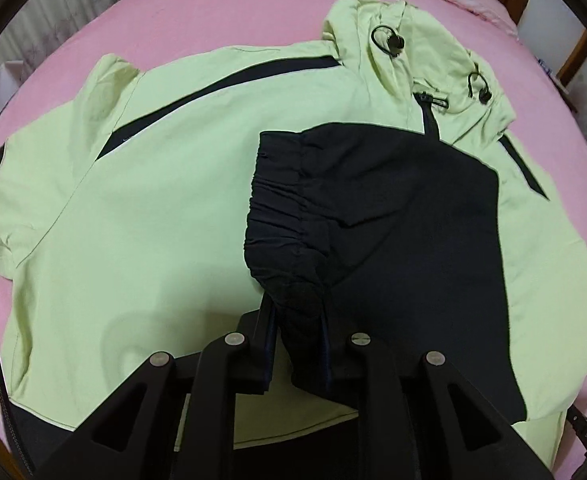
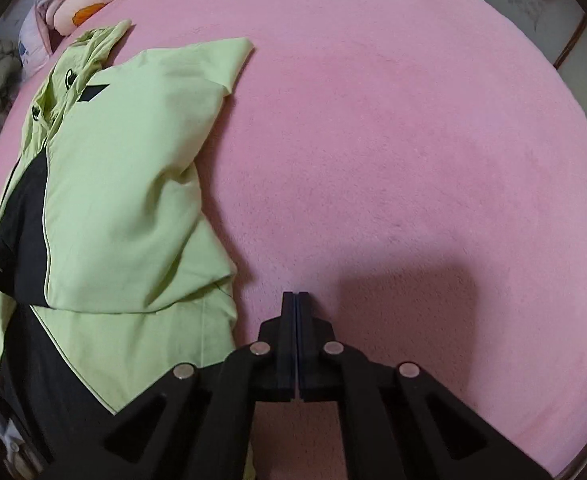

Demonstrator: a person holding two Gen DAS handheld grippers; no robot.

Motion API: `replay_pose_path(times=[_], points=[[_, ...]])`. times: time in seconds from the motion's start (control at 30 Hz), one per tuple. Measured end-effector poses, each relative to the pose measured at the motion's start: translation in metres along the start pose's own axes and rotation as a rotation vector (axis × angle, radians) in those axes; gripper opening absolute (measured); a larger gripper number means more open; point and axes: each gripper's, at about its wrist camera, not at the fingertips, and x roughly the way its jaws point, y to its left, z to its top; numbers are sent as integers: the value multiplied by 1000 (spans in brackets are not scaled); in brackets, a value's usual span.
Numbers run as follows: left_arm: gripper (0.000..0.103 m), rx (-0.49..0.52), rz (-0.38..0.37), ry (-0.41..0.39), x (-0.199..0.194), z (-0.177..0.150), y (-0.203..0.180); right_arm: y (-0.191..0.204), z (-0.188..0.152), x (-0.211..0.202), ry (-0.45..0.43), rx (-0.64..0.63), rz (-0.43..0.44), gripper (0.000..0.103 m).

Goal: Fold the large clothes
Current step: 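Open the right gripper to release the sleeve on the jacket front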

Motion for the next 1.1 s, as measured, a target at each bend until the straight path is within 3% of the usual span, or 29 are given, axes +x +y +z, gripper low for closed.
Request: replay_pose_path(times=[0.1,0.17,0.23,0.4,0.5,0.7,0.8,0.87,1.1], points=[[25,30,-4,21,-4,-1,-1,8,5,-11,-24,-44,-25,0],[43,19,-17,51,-8,2,4,14,10,-20,-40,-53,-15,0],[54,-14,-22,48,-22,7,14,22,19,-31,-71,-58,-1,1],[55,-47,9,-61,-57,28,22,53,47,-62,-173,-107,72,1],[55,25,-26,-105,-59,48,1,84,65,-65,-192,-158,105,1],[55,105,-96,-60,-15,74,-49,136,99,-28,-197,-264,90,10],[54,106,-58,12,19,80,-59,135,115,4,-151,-257,82,10],[52,99,-35,36,34,82,-56,124,127,26,-136,-240,12,6],[52,194,3,2,45,83,-64,67,147,38,-158,-138,-62,0]])
